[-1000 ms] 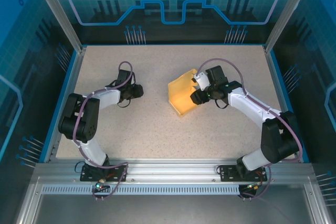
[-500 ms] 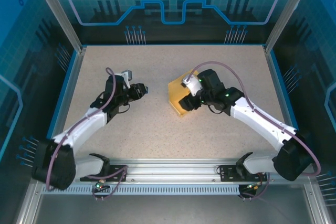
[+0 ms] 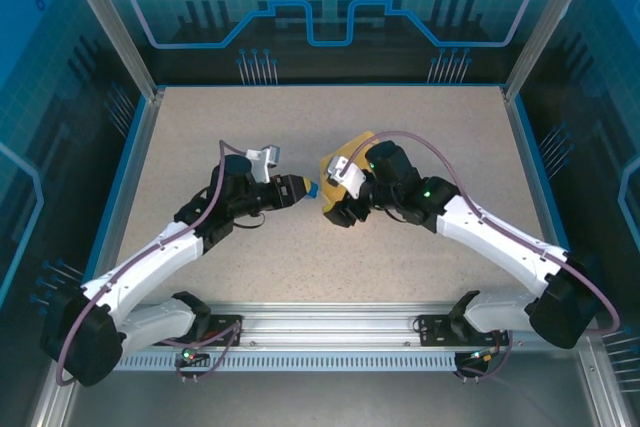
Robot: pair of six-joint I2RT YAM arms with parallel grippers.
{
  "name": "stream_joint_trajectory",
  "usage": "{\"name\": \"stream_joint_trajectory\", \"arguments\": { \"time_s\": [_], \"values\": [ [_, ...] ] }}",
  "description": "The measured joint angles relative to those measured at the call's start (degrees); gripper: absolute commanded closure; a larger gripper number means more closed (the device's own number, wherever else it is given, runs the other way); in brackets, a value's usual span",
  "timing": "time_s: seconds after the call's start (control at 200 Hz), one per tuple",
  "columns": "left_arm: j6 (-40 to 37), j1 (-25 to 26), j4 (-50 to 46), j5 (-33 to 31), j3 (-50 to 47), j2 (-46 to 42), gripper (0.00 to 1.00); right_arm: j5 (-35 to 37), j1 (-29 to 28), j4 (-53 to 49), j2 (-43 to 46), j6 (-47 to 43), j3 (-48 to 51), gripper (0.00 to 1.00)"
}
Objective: Fold the paper box
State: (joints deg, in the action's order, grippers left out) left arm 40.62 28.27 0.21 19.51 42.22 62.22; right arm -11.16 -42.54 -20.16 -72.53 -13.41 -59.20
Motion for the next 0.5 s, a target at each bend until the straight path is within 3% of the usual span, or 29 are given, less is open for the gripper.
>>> {"name": "stream_joint_trajectory", "arguments": {
  "time_s": [0.4,0.5],
  "values": [
    [0.00,0.42,-1.36,4.57,1.27,0.09,0.72,2.32,-2.16,7.28,-2.36,-8.59,1.27,0.34],
    [0.00,0.42,-1.44,4.85,1.27,0.09,0.72,3.30,-2.45,8.46,-3.48,-9.14,1.25,0.39]
  ]
}}
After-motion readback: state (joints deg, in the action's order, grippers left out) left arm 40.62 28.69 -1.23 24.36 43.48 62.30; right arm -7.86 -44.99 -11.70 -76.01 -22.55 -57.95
